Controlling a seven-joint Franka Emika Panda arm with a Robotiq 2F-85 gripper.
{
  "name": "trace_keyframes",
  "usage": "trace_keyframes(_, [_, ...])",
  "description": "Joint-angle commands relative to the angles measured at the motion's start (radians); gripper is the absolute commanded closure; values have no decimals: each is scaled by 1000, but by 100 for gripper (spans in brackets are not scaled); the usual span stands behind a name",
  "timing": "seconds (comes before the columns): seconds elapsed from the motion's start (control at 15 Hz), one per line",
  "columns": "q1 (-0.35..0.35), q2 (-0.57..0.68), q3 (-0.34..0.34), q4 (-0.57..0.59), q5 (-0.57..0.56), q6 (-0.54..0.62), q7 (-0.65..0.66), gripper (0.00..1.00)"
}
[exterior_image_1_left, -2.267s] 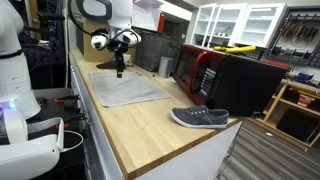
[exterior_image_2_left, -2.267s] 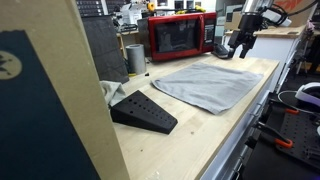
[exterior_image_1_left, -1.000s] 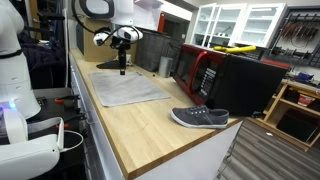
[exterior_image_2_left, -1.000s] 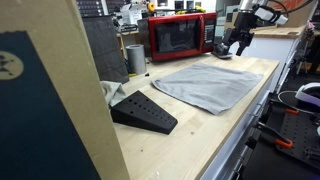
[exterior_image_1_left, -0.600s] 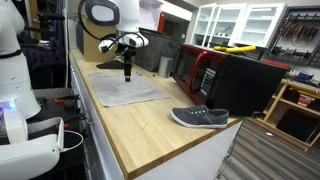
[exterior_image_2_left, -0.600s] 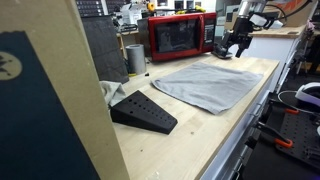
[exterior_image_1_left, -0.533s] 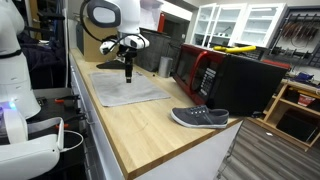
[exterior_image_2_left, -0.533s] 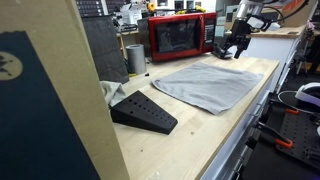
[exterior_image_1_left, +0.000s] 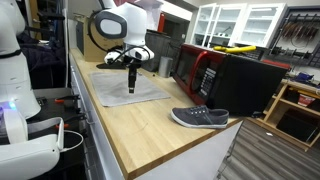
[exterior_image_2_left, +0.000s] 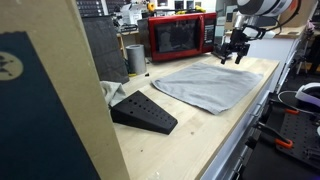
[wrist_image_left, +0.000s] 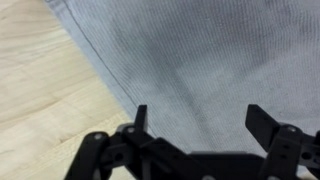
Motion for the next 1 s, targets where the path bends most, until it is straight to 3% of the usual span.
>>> trace_keyframes(0.0, [-34,-18,-34,21,35,-87,-111,0])
trace_keyframes(0.27, [-48,-65,-72,-16,63,-203,-305,0])
trace_keyframes(0.93, [-131,-84,-125,-51,8,-263,-340,0])
